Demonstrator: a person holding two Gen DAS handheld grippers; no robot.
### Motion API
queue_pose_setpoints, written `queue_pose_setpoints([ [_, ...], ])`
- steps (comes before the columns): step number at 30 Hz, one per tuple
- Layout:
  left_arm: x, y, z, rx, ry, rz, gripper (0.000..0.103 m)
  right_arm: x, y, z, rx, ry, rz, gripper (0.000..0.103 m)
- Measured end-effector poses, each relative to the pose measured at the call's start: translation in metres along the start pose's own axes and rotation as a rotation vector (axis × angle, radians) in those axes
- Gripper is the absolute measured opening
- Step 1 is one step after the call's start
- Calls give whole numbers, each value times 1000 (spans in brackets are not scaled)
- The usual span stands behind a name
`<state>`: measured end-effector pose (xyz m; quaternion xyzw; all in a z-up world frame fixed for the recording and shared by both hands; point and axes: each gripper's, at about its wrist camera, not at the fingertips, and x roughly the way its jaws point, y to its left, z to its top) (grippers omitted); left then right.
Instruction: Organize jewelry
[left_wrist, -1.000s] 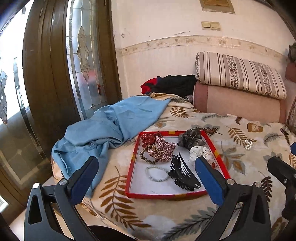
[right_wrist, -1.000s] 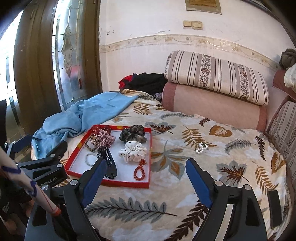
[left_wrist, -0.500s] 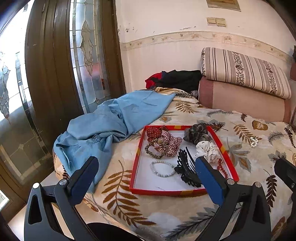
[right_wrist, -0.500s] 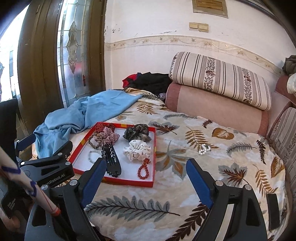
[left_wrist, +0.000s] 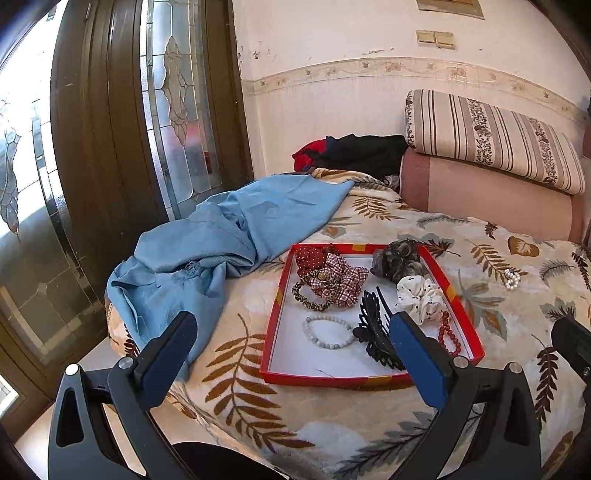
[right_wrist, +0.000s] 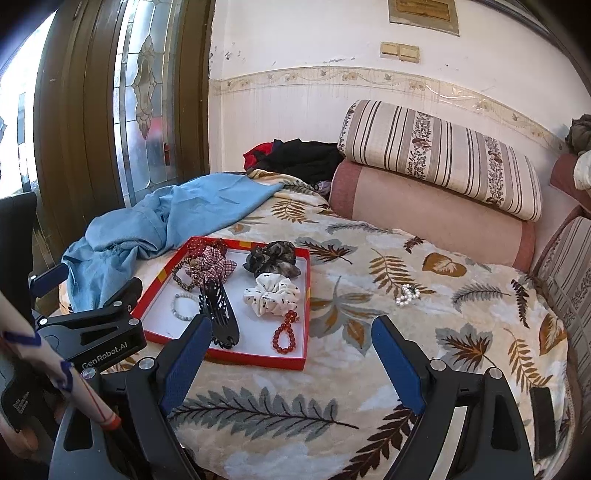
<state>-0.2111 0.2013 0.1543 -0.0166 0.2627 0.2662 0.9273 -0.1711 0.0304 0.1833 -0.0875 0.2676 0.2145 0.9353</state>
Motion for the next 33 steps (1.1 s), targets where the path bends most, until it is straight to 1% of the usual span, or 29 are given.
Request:
queue_pose_setpoints([
  [18,5,0,-3,2,9,8,103,5,-1,-4,-24,-1,-37,91],
  [33,5,0,-3,1,10,6,103,8,-1,-6,-26,11,-40,92],
])
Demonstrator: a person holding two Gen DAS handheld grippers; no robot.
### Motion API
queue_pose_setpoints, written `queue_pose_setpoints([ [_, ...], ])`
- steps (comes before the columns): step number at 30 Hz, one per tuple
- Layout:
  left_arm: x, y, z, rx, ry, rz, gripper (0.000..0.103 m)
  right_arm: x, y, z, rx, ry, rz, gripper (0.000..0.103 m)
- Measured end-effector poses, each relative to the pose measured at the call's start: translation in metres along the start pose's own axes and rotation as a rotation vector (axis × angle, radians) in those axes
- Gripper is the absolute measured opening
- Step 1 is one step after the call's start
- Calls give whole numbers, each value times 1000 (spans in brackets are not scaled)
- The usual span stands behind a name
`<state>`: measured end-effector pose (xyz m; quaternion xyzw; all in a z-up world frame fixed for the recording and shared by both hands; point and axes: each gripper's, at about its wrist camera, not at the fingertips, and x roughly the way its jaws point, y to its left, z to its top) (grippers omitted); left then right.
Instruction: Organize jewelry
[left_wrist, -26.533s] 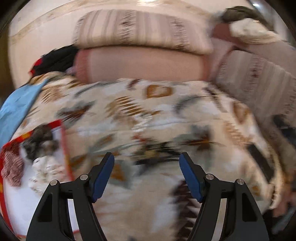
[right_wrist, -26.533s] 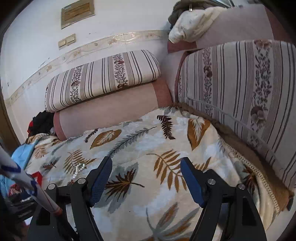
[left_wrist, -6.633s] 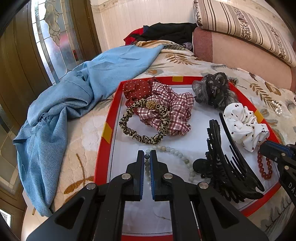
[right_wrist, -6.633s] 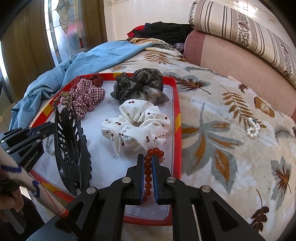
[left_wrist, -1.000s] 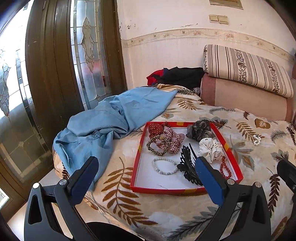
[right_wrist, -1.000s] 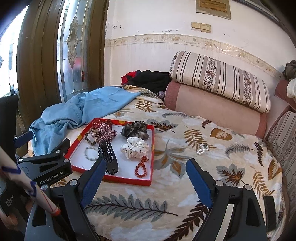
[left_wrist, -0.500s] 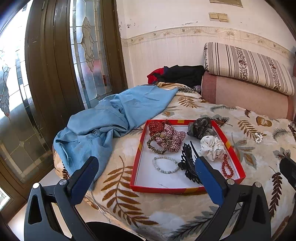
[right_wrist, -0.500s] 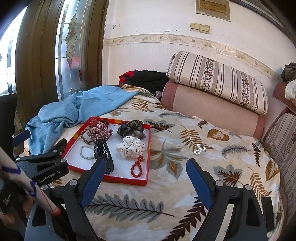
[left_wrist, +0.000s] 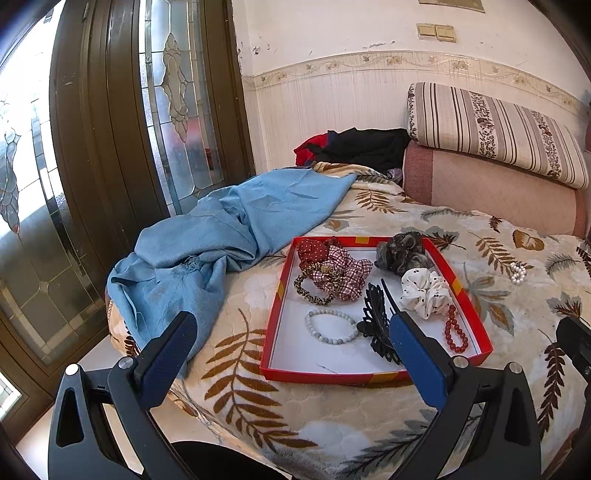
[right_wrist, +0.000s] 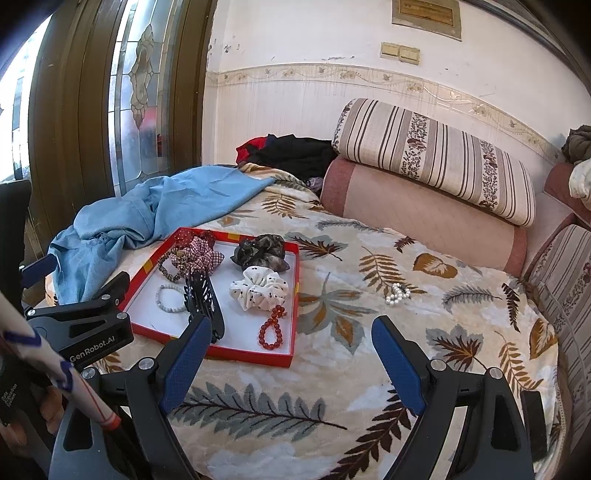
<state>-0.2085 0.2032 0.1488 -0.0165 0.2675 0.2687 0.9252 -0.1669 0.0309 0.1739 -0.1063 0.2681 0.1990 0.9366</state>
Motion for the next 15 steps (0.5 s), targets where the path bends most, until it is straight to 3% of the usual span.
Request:
queue_pose_setpoints([
  [15,0,4,-5,18,-11,19,103,3,-5,-3,0,6,-1,92],
])
